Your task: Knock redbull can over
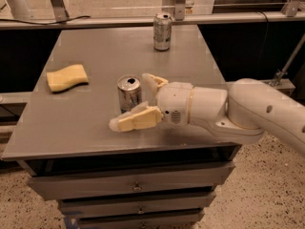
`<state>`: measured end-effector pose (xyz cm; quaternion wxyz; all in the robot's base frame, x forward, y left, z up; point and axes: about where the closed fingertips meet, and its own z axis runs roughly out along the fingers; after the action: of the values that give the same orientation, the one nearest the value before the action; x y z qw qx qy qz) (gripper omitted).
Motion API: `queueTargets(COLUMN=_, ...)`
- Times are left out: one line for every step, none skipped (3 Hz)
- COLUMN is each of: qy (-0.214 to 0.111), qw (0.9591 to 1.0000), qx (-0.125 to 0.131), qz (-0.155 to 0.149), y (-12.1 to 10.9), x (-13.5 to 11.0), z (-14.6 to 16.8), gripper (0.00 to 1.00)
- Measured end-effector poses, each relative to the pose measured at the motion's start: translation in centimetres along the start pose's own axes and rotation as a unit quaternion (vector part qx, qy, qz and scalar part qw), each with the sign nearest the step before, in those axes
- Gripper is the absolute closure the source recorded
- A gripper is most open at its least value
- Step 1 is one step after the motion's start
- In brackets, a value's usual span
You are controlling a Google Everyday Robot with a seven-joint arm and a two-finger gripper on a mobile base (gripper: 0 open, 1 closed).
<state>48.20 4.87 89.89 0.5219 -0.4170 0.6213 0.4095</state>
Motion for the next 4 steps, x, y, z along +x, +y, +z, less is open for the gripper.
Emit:
queueTargets(qy=-0.04, qw=0.9992, qx=-0.008, qz=0.001, y=0.8, x=-0.5, z=2.0, gripper=0.17)
queueTargets(qy=-0.055, qw=0.9985, qx=-0.002, qz=-0.003, y=0.8, x=-0.3, z=2.1, gripper=0.41)
queueTargets(qy=-0.046, qw=0.9988, qx=0.011, qz=-0.011, y=-0.1, x=0.4, z=0.8, gripper=0.64)
queueTargets(qy=-0.017, qw=0.999, qx=0.019, qz=-0.038, y=-2.2, x=-0.3, z=-1.3, gripper=0.87)
